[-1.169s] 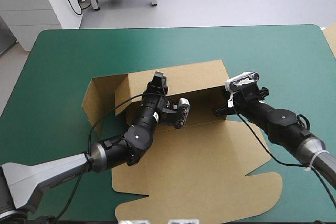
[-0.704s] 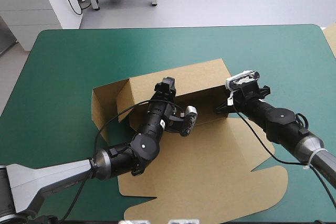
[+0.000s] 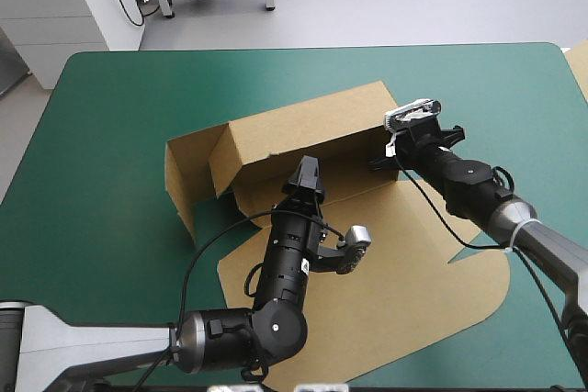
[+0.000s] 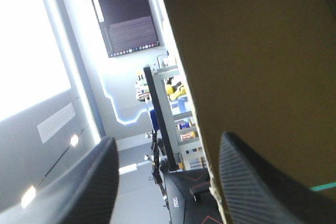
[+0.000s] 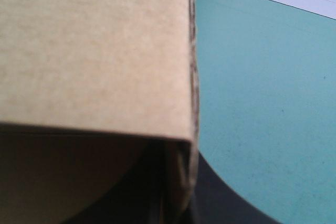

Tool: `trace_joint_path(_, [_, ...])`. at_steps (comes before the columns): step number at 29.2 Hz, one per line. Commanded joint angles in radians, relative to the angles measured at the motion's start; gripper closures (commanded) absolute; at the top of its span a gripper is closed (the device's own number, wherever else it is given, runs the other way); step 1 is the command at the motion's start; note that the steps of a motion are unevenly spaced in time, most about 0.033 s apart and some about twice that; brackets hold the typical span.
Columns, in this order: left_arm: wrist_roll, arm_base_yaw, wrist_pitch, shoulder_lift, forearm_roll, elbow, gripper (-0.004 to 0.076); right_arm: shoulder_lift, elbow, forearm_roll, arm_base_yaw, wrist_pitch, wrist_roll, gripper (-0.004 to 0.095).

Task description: Fold the box

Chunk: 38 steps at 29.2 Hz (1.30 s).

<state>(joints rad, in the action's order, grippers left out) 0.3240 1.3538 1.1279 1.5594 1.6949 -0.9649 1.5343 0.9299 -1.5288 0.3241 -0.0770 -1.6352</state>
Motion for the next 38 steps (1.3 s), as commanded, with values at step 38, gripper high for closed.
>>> trace_joint_path(38, [-0.506, -1.214, -0.342, -0.622, -1.555, -0.114, 0.0731, 0.038, 0.069, 0.000, -0.002, 0.156, -0.009, 0.0929])
